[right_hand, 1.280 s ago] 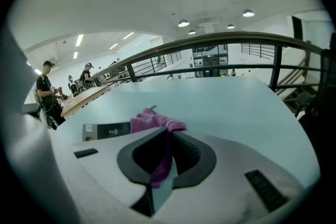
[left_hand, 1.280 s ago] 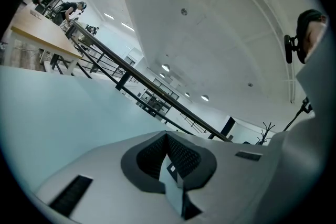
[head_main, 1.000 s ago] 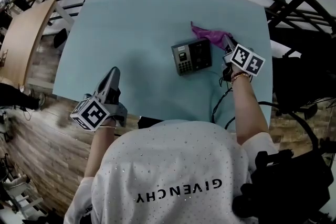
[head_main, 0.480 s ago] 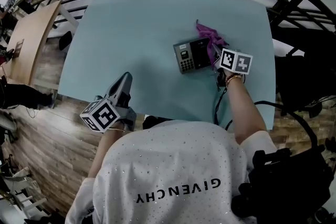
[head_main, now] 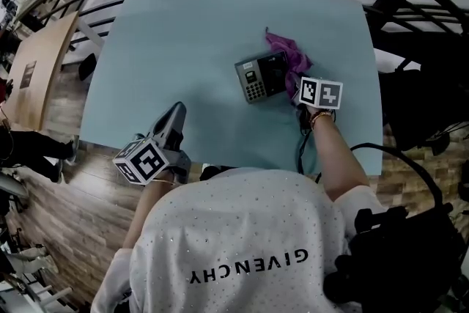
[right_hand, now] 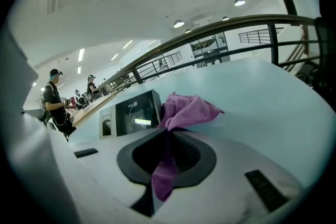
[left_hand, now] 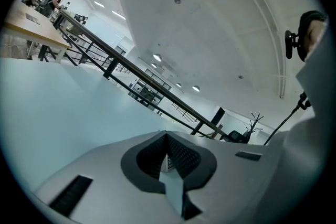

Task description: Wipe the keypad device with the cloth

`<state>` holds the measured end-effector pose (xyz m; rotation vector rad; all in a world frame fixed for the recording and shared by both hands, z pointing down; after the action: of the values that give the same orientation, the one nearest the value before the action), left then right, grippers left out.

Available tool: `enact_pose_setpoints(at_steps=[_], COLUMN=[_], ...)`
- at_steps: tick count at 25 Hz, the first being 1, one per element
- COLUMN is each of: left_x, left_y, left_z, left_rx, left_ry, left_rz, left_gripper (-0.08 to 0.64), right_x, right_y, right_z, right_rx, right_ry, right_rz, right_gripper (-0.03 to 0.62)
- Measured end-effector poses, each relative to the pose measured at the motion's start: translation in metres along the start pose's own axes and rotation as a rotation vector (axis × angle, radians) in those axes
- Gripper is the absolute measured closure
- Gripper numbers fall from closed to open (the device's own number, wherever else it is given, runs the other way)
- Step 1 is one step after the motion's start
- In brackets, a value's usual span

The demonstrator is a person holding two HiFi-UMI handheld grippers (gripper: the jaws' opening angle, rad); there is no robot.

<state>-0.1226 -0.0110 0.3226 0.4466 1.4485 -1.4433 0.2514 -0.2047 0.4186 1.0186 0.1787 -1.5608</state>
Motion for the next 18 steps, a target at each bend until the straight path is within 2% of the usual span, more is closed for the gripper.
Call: enact_pose_setpoints(at_steps=[9,15,18], left_x=[-0.009,-0.004,-0.006], left_y=[-0.005,-0.003,-0.003], left_z=[0.005,0.018,0.022], left_rx=[-0.007,-0.035,-0.031], left_ry=[-0.001,-0.005,-0.002], left_rz=[-0.035,-0.016,-0.022], left_gripper=[0.560,0.560,0.560], right_x=[-0.015,-0.015,-0.018], right_y=[0.011,0.009,0.008], right_z=[-0.002,-0.001,-0.001], right_rx=[0.003,-0.013,-0.044], right_ry=[-0.123,-0.185,-0.219], right_rz=[0.050,-0.012,-0.084], right_gripper=[0.565,0.565,0.565])
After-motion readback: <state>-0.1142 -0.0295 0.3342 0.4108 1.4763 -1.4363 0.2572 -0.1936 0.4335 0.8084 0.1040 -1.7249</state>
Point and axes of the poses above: the fingertips, and each gripper's own axes: z forward along the fingers, y to its right, x out of its top, the point moved 10 cm from there along -z, backward along the fingers, and after that the axes turned 6 degrees about z, right-handed, at the moved point
